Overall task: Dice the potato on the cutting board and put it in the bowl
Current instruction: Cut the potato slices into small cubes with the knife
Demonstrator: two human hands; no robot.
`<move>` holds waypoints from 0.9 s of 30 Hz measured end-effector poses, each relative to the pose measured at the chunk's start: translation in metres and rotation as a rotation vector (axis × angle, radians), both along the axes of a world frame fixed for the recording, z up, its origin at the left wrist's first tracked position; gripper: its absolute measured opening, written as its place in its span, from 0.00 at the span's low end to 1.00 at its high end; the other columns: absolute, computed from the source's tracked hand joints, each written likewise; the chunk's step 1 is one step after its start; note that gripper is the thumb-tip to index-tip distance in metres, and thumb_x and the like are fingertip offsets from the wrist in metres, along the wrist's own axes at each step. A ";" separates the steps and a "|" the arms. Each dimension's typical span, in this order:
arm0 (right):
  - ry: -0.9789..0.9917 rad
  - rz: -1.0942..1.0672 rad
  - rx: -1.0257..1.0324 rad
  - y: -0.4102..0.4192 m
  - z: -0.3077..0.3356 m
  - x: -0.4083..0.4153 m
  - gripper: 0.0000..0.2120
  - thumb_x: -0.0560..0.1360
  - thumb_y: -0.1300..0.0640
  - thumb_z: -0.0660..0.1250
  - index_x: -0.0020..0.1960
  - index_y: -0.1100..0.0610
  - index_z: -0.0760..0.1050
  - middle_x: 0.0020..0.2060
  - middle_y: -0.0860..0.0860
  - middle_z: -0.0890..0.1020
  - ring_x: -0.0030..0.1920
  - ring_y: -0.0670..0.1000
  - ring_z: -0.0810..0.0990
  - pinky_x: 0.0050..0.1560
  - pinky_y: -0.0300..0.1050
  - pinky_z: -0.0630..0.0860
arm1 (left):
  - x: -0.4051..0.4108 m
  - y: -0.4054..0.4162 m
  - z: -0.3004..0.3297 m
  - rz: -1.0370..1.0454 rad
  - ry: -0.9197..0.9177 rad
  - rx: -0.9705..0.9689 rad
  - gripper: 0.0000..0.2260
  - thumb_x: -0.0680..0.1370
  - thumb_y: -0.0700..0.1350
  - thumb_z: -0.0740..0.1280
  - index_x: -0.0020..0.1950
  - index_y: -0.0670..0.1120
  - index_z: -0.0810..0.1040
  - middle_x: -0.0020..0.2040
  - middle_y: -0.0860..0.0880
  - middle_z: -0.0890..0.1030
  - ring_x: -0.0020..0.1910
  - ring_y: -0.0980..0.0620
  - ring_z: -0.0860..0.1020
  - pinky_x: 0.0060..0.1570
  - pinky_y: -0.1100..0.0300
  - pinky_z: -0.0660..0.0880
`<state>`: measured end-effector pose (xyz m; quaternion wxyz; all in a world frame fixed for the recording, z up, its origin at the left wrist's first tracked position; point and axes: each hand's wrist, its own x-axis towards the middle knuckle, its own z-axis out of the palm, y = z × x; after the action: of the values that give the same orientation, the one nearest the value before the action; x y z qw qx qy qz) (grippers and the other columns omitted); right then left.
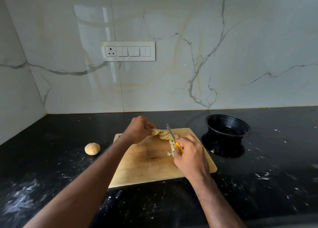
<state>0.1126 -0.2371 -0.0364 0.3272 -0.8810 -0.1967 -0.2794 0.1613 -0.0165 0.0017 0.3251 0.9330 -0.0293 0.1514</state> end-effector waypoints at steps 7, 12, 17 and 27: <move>-0.020 0.013 -0.025 -0.002 0.002 -0.004 0.07 0.74 0.60 0.72 0.51 0.57 0.84 0.44 0.50 0.78 0.41 0.51 0.79 0.45 0.51 0.81 | -0.071 -0.003 -0.020 -0.296 -0.053 -0.186 0.14 0.72 0.25 0.71 0.46 0.43 0.89 0.42 0.52 0.83 0.43 0.58 0.79 0.42 0.64 0.76; -0.028 0.036 -0.040 -0.003 0.003 -0.016 0.08 0.74 0.61 0.72 0.53 0.58 0.84 0.45 0.50 0.80 0.42 0.51 0.80 0.47 0.49 0.81 | -0.079 0.005 -0.025 -0.133 -0.050 -0.104 0.15 0.76 0.34 0.73 0.58 0.50 0.85 0.48 0.54 0.83 0.48 0.56 0.80 0.46 0.70 0.73; -0.009 0.054 -0.040 -0.005 -0.003 -0.034 0.05 0.73 0.60 0.72 0.48 0.56 0.84 0.41 0.46 0.77 0.39 0.46 0.76 0.41 0.40 0.77 | -0.078 -0.002 -0.029 -0.276 0.024 -0.003 0.16 0.69 0.55 0.80 0.55 0.55 0.86 0.46 0.55 0.84 0.44 0.58 0.78 0.45 0.59 0.76; 0.088 -0.071 -0.154 -0.002 -0.005 -0.041 0.04 0.73 0.61 0.69 0.45 0.57 0.84 0.40 0.46 0.75 0.37 0.46 0.74 0.34 0.32 0.66 | -0.074 -0.007 -0.027 -0.159 0.113 0.132 0.19 0.70 0.47 0.71 0.60 0.54 0.83 0.56 0.56 0.79 0.61 0.48 0.74 0.65 0.31 0.67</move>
<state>0.0718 -0.2390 -0.0414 0.2565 -0.9215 -0.1715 -0.2359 0.0869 -0.0237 -0.0257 0.2749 0.9542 -0.0948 0.0703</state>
